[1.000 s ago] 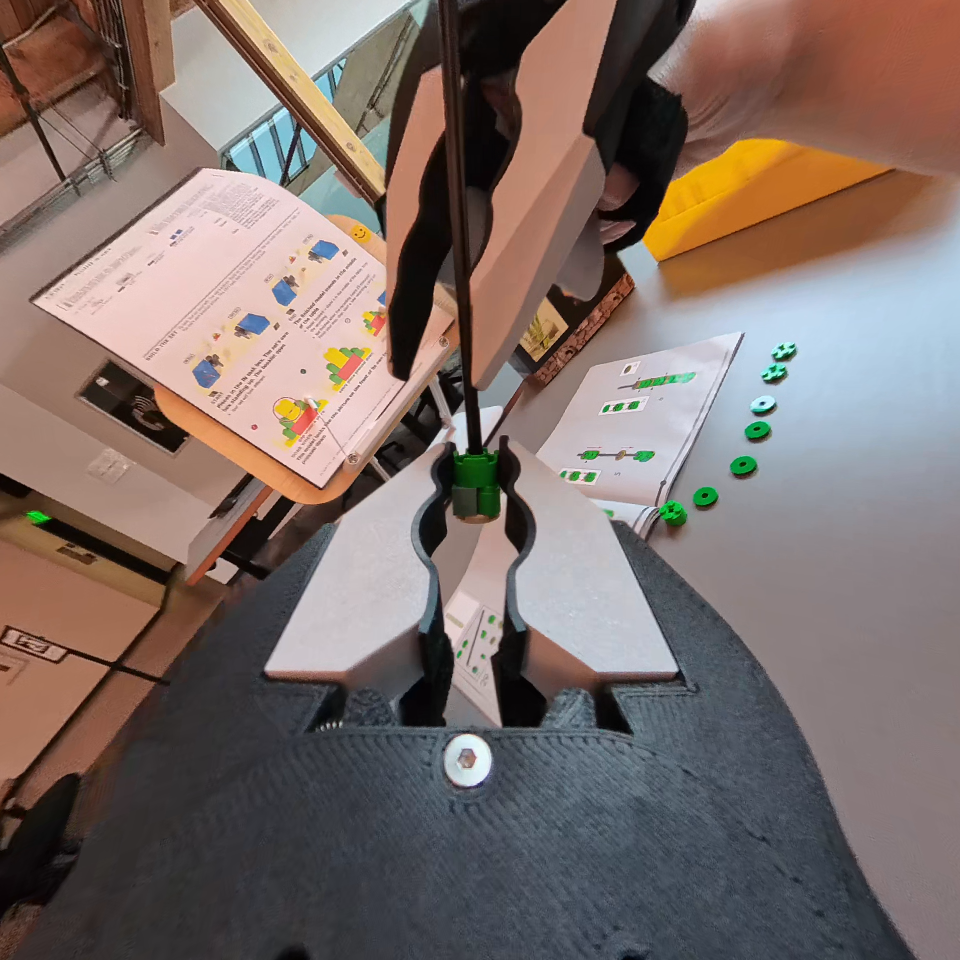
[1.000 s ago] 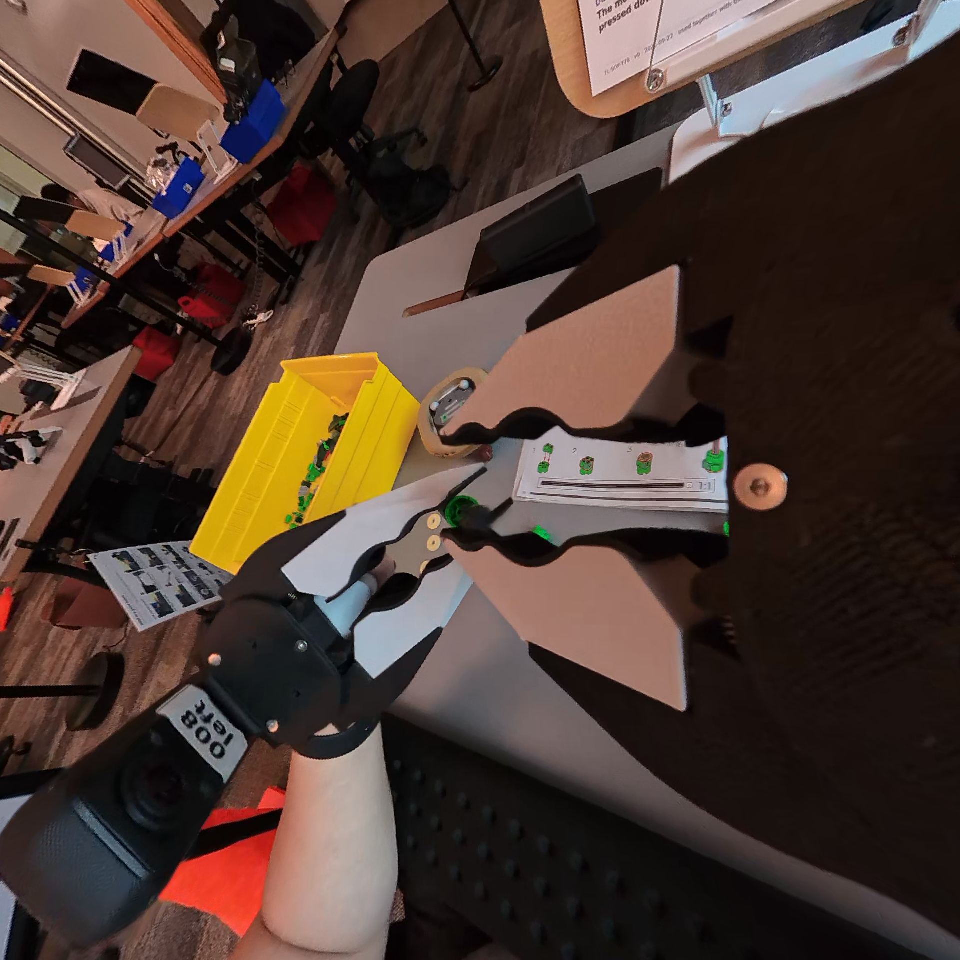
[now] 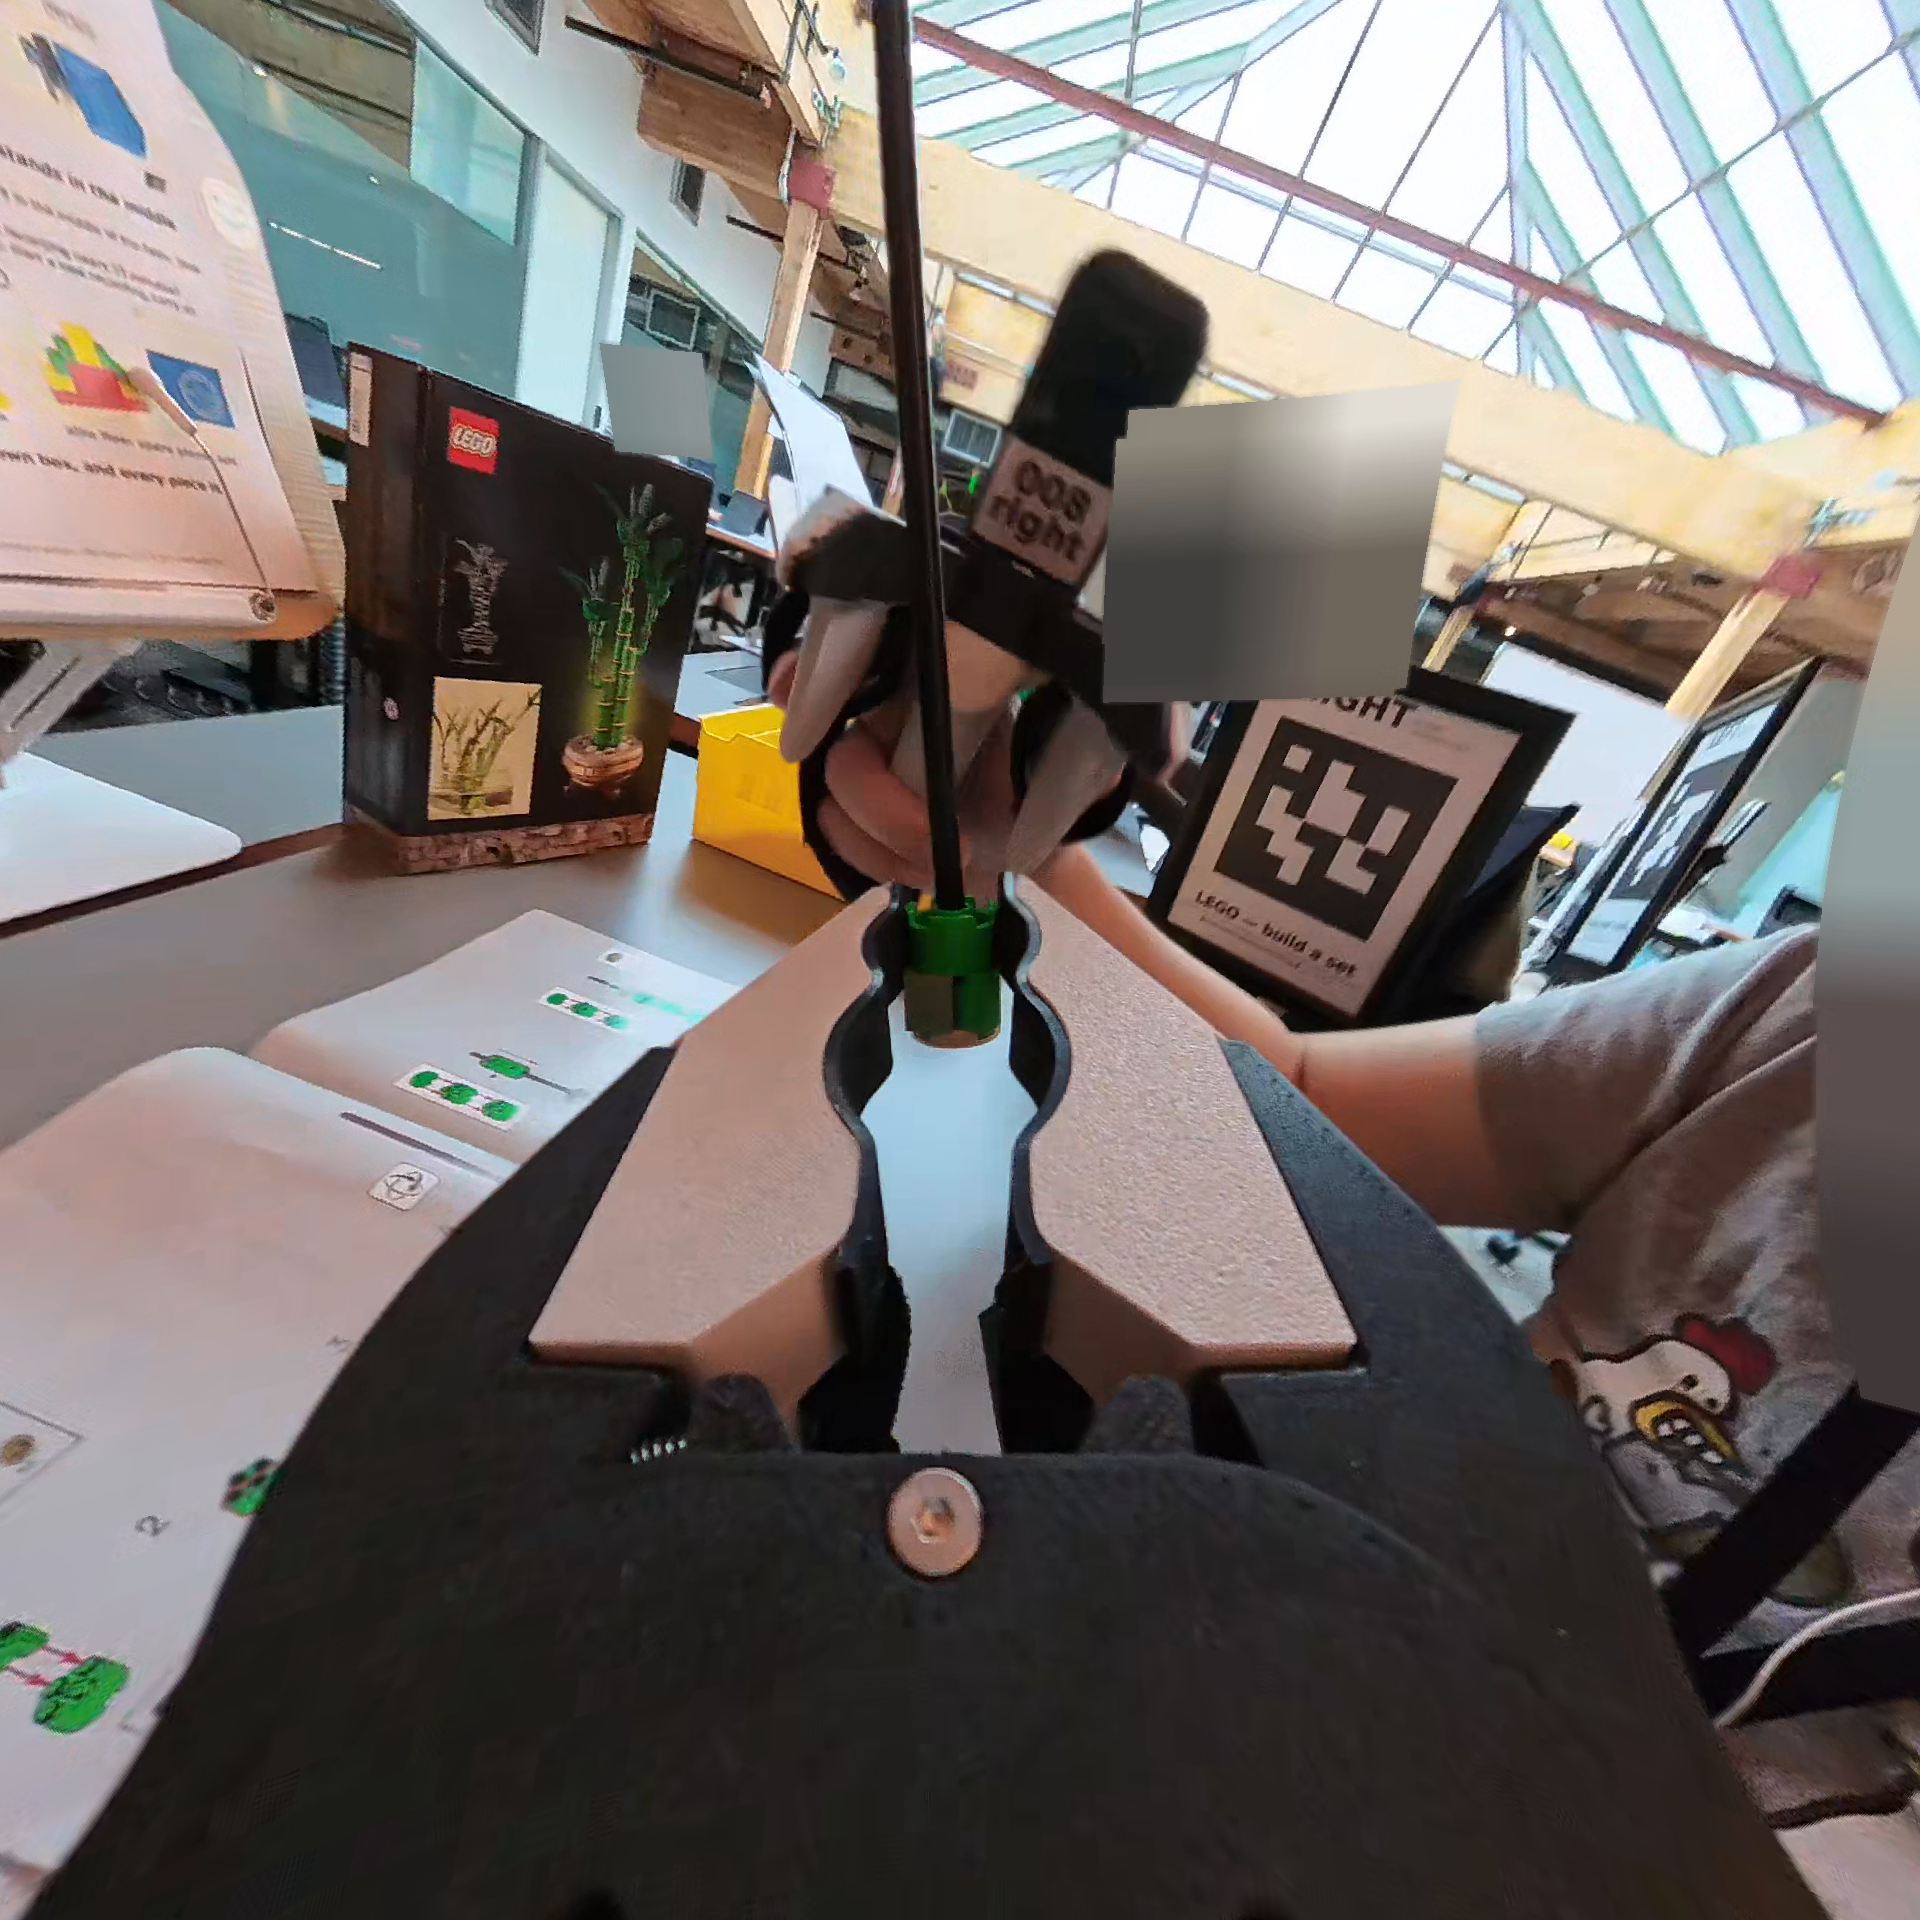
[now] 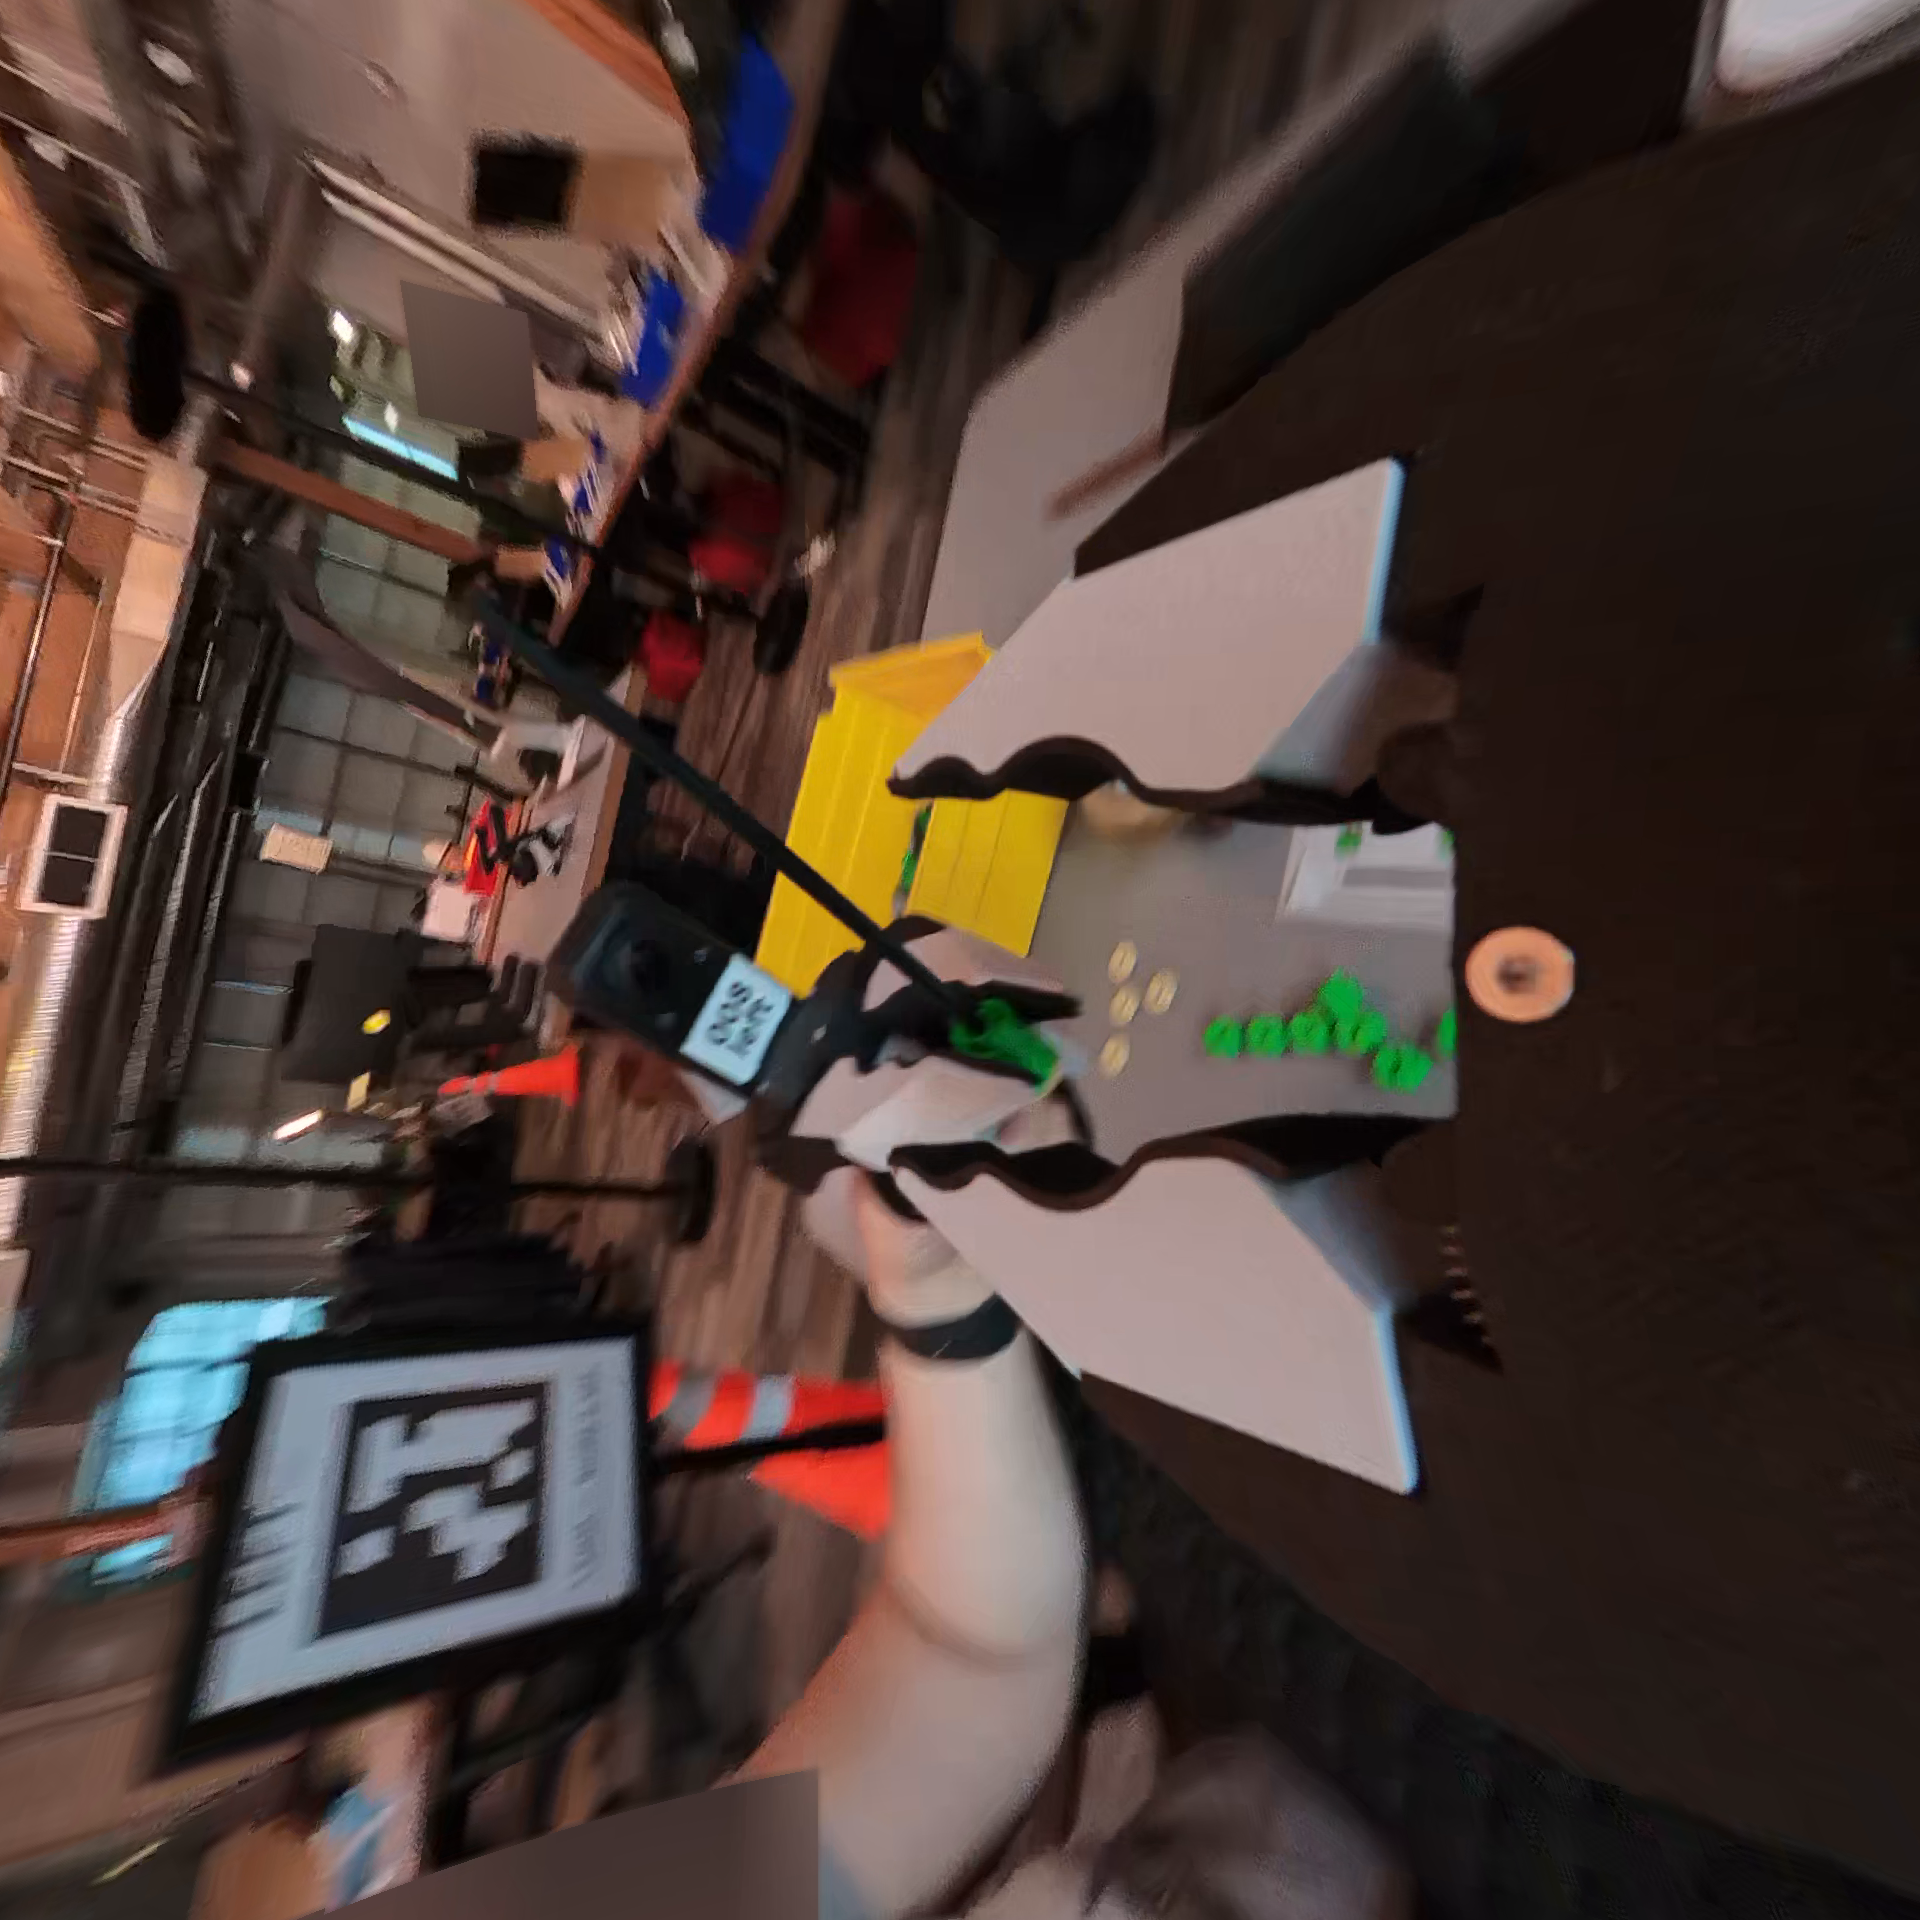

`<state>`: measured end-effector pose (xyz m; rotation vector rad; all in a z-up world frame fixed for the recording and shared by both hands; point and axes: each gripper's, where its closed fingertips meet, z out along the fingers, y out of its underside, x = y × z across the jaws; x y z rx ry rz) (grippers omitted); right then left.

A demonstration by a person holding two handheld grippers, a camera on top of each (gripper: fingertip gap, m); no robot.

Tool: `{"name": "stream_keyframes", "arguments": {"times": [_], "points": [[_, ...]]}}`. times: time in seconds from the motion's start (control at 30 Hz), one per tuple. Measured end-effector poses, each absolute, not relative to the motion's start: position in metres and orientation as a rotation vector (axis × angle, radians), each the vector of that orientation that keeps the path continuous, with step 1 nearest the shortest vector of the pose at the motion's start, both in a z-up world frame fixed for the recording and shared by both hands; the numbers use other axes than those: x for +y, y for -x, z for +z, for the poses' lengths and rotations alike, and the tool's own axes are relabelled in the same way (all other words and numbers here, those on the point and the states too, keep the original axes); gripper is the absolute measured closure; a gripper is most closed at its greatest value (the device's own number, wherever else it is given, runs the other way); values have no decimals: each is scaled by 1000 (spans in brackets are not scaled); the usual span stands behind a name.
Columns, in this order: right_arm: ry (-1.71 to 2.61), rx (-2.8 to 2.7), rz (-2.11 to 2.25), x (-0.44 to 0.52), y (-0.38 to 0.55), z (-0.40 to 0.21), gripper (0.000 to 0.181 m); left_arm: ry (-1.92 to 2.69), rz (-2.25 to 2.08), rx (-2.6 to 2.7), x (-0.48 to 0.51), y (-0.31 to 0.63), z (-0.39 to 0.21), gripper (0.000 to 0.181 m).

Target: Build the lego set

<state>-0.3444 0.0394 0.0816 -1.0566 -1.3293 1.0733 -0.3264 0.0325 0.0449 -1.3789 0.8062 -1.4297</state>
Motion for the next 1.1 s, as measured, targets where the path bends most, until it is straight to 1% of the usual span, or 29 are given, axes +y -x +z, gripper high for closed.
{"name": "stream_keyframes", "arguments": {"times": [0.03,0.1,0.23,0.33,0.43,0.57,0.63,0.77,0.83,1.1], "points": [[1013,-1372,954,41,344,75,110,1384,-1450,786,34,329,46,167],[963,-1441,763,42,347,62,107,1375,-1497,759,35,334,49,167],[907,-1468,610,41,361,52,116,1356,-1501,707,39,346,56,167],[787,-1448,440,38,367,52,132,1360,-1471,652,47,355,58,167],[716,-1450,270,37,375,47,136,1362,-1487,609,51,359,59,167],[699,-1395,205,40,380,51,142,1378,-1503,616,50,356,56,168],[694,-1395,193,39,380,50,152,1381,-1513,624,49,353,55,168],[697,-1400,192,40,381,49,152,1383,-1522,627,48,352,54,167],[695,-1394,181,41,380,49,156,1387,-1515,634,48,352,54,167],[662,-1397,146,39,381,50,154,1379,-1530,649,46,351,54,167]]}}
